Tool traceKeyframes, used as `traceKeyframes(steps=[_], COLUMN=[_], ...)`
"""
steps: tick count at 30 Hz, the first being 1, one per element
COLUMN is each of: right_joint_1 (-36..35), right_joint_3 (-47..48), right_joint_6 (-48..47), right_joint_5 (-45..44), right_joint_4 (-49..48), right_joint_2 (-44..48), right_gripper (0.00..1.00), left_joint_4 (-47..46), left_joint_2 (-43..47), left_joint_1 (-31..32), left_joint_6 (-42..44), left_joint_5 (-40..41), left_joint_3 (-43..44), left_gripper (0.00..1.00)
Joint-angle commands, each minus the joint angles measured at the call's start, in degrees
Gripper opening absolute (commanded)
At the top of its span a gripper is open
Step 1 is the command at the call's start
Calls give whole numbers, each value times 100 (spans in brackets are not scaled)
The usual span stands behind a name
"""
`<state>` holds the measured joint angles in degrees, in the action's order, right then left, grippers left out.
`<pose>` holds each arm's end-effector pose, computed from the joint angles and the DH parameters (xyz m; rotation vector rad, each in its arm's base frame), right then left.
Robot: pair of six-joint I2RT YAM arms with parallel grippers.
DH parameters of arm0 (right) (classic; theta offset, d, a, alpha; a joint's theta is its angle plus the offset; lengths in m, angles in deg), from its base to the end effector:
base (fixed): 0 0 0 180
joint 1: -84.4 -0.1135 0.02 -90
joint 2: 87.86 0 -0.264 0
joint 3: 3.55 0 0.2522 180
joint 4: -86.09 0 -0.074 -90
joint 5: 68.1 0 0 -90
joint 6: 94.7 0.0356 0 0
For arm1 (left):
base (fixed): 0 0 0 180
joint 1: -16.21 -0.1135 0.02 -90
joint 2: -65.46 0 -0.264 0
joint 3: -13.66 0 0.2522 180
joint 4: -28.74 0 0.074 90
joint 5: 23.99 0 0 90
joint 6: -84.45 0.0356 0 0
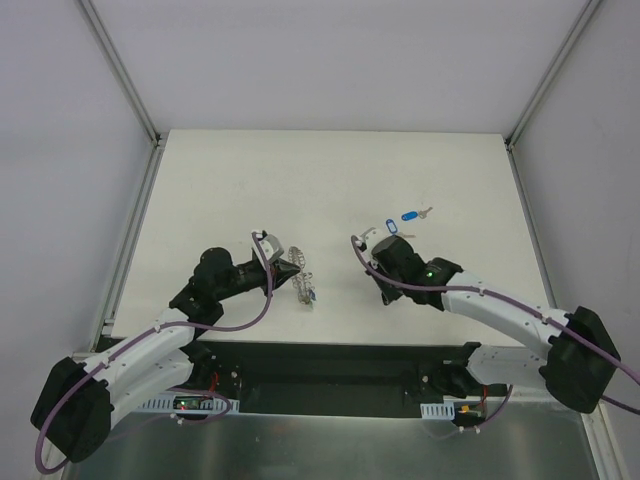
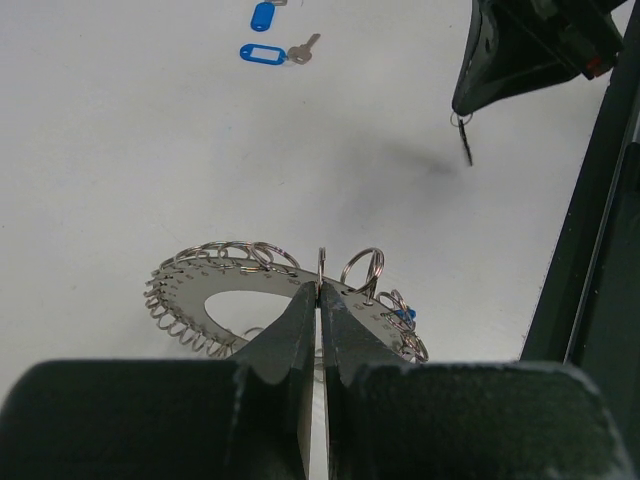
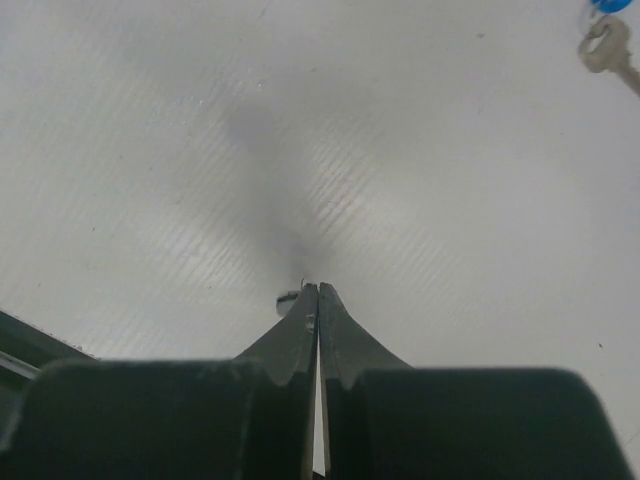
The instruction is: Put the keys on the keyring
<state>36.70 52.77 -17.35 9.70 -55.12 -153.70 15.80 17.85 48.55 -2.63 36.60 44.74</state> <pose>0.1624 0.1673 0.2314 -1.1159 2.1125 0.0304 0.1500 -0.1157 0.2302 0.8813 1.4395 -0.8068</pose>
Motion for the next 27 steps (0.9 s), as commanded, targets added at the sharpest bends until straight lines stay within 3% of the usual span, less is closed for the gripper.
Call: traceKeyframes(steps=[1,14,23,27], right_joint_1=[-283,-415,-406,-415], right_joint_3=[278,243,656,744], right_joint_6=[130,-308,-581,-529], right_joint_5=[95,87,307,298], right_joint_4=[-136,-2749,-2618,-2391], right_joint_2=[-471,-1966,-2468,-2495], right_gripper=[1,1,2,11], left_joint_4=[-90,-81,-81,-72], left_joint_2=[103,244,191,209], left_joint_1=[53,53,53,53], left_joint_6=[121,156,148,148], left_joint_5=[93,330,348,348], left_joint_3=[149,78,87,87], left_gripper=[0,0,0,0])
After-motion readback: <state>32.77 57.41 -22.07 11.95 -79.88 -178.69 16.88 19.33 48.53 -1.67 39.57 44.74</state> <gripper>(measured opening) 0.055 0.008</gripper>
